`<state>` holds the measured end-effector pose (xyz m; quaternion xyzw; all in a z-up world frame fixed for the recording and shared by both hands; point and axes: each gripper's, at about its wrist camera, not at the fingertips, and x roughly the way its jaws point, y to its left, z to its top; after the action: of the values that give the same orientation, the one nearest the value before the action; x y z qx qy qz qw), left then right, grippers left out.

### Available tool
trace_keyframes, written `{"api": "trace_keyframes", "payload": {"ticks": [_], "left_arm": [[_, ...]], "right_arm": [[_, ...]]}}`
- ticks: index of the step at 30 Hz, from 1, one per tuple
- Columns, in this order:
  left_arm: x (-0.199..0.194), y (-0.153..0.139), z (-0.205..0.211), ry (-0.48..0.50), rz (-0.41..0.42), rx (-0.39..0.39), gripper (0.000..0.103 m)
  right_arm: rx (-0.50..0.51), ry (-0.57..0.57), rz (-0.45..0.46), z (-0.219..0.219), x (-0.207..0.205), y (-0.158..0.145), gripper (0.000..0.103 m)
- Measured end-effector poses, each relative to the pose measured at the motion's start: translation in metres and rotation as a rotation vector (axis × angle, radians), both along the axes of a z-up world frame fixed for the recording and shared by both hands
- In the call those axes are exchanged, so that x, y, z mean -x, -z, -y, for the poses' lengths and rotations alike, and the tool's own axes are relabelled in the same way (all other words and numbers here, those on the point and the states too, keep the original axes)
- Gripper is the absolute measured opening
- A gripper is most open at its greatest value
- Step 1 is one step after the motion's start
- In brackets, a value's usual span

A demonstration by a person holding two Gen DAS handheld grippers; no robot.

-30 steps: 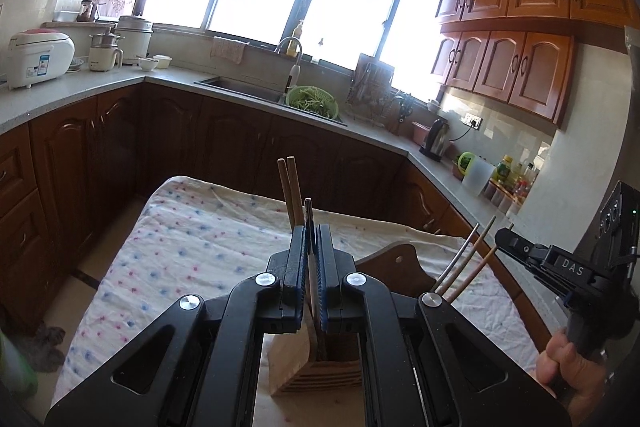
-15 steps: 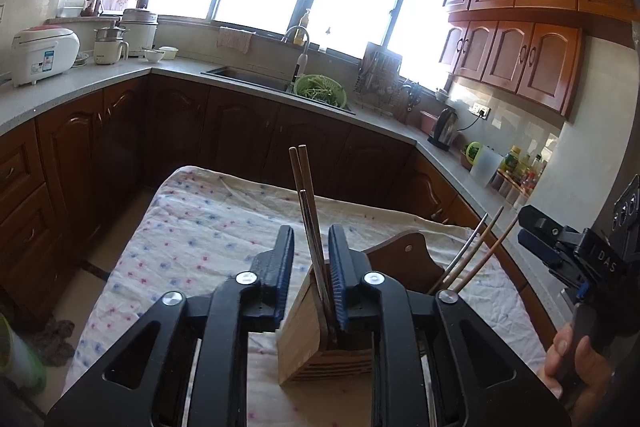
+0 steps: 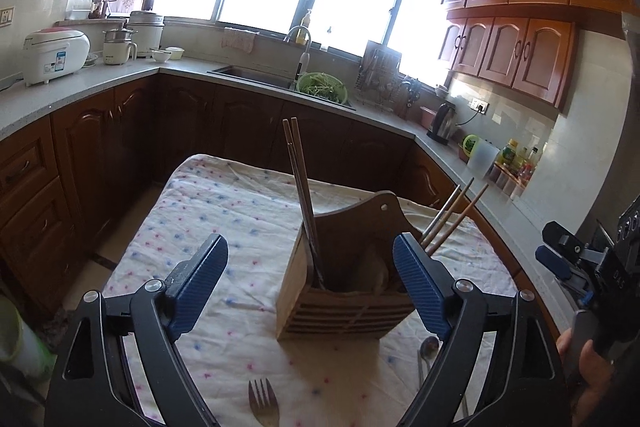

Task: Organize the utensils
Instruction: 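Move both tools back over the remaining utensils on the cloth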

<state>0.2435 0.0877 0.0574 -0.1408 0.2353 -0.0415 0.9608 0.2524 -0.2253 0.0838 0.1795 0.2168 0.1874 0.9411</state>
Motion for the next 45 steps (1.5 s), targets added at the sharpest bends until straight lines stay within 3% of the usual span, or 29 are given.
{"api": "trace_keyframes", "payload": {"ticks": [20, 34, 37, 45], "left_arm": [[0.061, 0.056, 0.054, 0.131, -0.161, -0.021, 0.087], [0.065, 0.077, 0.082, 0.194, -0.232, -0.054, 0.087], [0.060, 0.080, 0.087, 0.206, -0.243, -0.058, 0.087], [0.045, 0.088, 0.103, 0.260, -0.271, -0.083, 0.087]], "right_arm": [[0.072, 0.126, -0.154, 0.066, 0.106, 0.064, 0.100], [0.123, 0.130, -0.212, 0.068, 0.120, 0.091, 0.099], [0.148, 0.124, -0.224, 0.063, 0.117, 0.093, 0.093], [0.178, 0.099, -0.295, 0.056, 0.101, 0.108, 0.059]]}}
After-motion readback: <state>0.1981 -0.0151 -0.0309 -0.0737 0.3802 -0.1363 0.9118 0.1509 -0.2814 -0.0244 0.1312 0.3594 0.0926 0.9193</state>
